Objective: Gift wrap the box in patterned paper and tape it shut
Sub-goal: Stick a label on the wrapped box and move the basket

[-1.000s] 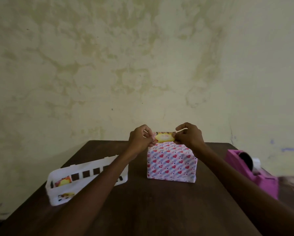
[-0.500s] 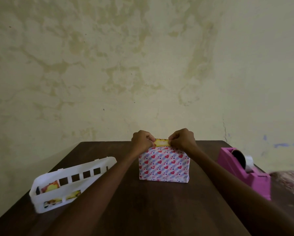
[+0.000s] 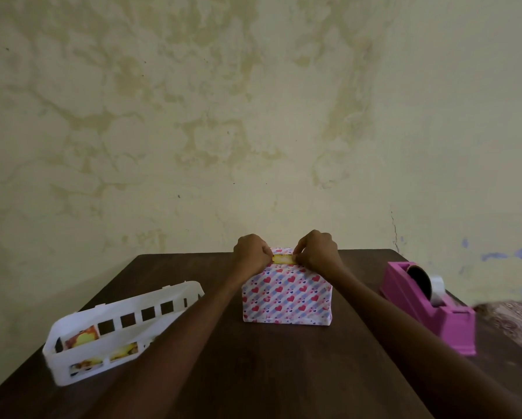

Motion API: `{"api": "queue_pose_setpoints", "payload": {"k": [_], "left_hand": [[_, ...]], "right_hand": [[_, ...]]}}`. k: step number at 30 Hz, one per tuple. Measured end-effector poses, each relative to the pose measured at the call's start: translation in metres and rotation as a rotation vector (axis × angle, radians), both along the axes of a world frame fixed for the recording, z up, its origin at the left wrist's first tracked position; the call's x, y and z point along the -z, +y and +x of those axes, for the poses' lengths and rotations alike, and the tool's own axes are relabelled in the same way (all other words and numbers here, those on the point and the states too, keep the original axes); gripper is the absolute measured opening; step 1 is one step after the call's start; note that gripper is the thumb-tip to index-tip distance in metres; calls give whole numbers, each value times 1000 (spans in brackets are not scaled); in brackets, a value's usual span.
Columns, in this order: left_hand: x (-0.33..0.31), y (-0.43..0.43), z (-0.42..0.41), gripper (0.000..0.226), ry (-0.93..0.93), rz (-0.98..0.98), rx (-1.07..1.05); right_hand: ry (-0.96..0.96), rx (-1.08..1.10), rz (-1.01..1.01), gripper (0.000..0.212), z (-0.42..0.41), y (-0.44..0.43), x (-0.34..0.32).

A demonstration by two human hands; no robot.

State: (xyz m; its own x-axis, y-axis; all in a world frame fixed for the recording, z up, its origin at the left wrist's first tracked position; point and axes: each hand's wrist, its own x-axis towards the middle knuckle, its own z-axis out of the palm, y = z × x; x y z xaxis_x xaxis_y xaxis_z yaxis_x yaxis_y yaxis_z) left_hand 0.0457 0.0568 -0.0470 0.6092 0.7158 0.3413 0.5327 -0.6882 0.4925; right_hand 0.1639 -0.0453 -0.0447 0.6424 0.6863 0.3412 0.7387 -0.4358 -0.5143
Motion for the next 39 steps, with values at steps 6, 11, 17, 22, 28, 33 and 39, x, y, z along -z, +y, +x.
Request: {"api": "queue_pose_setpoints", "payload": {"k": [6,11,17,22,28,33,39], "left_hand": [[6,-9,7,35,133,258,12],[13,-2,1,36,317,160,59],[35,1,-16,49,399,297,151],[37,-16,-28,53,368,285,146],[40,-16,-27,56,392,289,102],[31,-26,-31,57,395,336,34],[22,-26,-40,56,282,498,-9]], "right_hand": [[-360,-156,16,19,-12,-10,8],[-269,-251,-111,30,-17,-13,16],[-295,-322,-274,46,-16,-23,21],[-412,-274,-485,70,-15,-27,22],[-524,-181,-484,79,-15,-32,24],[-688,-111,-375,66,-21,-37,22],[-561,-105,-166,49,-26,-49,19]]}}
